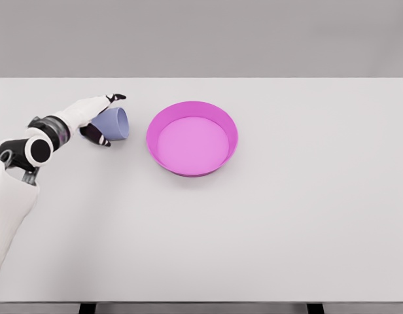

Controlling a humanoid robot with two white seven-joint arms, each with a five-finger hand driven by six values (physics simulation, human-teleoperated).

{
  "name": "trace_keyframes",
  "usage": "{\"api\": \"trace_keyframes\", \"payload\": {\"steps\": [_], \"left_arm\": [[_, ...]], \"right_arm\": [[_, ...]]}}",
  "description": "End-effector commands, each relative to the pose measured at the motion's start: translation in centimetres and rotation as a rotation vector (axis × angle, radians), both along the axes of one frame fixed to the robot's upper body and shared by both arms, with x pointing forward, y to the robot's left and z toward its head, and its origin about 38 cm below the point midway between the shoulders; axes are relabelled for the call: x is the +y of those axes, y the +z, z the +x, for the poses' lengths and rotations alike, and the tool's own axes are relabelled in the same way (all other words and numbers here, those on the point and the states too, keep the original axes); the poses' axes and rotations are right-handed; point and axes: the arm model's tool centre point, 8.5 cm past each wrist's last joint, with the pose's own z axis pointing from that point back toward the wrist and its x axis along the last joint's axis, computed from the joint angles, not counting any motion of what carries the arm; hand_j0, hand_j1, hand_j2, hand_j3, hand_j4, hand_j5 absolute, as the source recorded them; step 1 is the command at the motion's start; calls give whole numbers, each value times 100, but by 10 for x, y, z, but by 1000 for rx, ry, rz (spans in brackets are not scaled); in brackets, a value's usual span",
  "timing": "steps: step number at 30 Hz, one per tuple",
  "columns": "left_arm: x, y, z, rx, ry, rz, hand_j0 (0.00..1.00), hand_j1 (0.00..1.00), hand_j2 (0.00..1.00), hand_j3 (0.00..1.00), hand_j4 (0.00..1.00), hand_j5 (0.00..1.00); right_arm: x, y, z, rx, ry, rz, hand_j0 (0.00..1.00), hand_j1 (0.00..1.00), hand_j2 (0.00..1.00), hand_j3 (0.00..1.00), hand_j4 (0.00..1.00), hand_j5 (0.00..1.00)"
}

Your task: Flip the cup with left arm and place it on the plate

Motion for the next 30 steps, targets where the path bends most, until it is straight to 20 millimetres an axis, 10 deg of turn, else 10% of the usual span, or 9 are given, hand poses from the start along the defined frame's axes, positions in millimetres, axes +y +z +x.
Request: {"api": "trace_keyframes", "payload": {"steps": [1, 30], "left_arm": [[-2, 1, 0, -3, -9, 3, 100, 100, 100, 100, 100, 100], [-8, -8, 10, 22, -20, 93, 79, 79, 79, 79, 79, 79]], "right_arm": [[0, 0, 0, 0, 0, 0, 100, 100, 100, 100, 100, 100], [0, 0, 0, -1, 0, 0, 100, 100, 100, 100, 100, 100]]}}
